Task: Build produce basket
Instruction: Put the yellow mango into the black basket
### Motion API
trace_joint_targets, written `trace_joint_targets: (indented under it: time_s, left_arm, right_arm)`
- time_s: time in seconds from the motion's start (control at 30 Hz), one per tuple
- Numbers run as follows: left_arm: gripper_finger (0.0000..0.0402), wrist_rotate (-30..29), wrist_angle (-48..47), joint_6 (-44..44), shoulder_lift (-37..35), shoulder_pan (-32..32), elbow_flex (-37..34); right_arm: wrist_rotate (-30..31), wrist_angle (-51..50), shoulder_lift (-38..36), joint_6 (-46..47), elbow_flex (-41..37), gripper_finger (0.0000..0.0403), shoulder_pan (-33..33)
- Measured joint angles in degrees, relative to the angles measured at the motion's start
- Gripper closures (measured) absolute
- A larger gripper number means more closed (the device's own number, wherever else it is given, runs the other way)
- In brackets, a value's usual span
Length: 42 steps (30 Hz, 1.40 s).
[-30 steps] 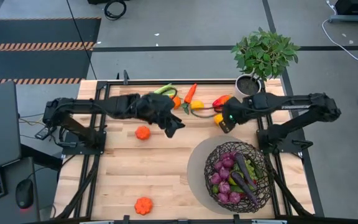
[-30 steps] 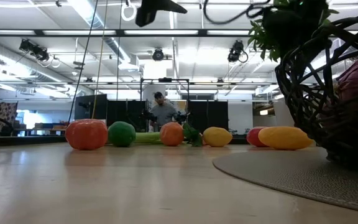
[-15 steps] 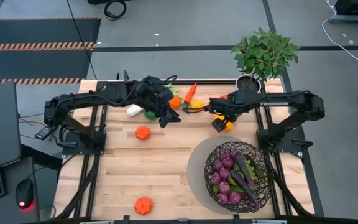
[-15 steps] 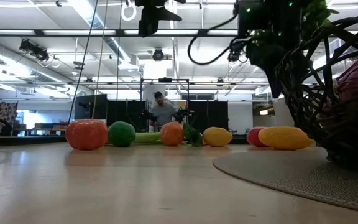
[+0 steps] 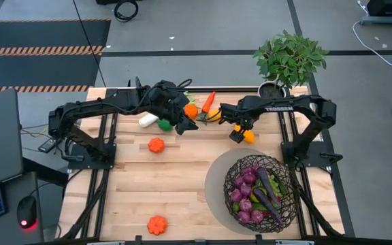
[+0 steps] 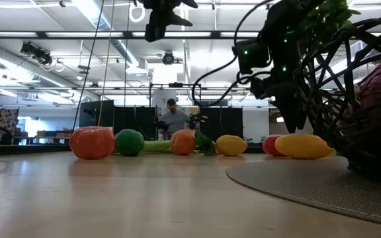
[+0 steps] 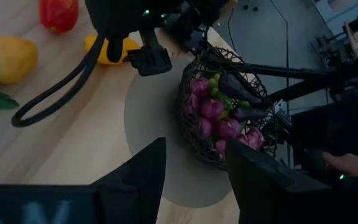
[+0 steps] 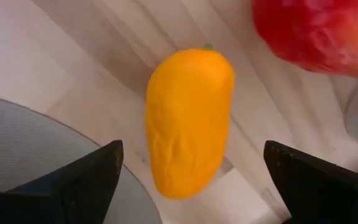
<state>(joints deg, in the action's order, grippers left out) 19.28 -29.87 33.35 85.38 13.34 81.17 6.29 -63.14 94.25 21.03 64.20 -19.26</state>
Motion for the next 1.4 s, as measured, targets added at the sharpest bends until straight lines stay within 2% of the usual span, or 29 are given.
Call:
trace_joint_targets:
  time_s: [0.27,0.43,0.6,0.73,0.93,1.27,1.4]
  left_arm:
    - [0.0230,-0.1,0.1,2.5,0.0,0.0,0.0]
    - [0.0230,-0.2,0.3,3.4,0.0,0.0,0.0]
    - [0.0230,-3.9,0.9,3.8,0.0,0.0,0.0]
    - [0.0230,-5.1,2.1,4.6,0.0,0.0,0.0]
    - [0.0230,-5.2,2.1,5.0,0.0,0.0,0.0]
    - [0.0230,-5.8,2.2,5.0,0.0,0.0,0.0]
    - [0.0230,-6.2,2.2,4.9,0.0,0.0,0.0]
  right_arm:
    - [-2.3,3.6,2.3,-2.8,0.0,0.0006,-4.2]
    - [-6.2,5.1,4.6,-3.2,-0.1,0.0007,-6.4]
    - [-9.8,5.5,6.9,-3.7,-0.2,0.0007,-6.9]
    - [-9.9,7.2,7.8,-4.8,-0.2,0.0016,-6.4]
    - [-11.6,5.9,8.0,-8.0,-0.2,0.0059,-6.0]
    - [-11.5,0.5,7.9,-10.7,-0.2,0.0154,-6.0]
    - [-11.8,-0.8,7.7,-10.7,-0.2,0.0164,-5.8]
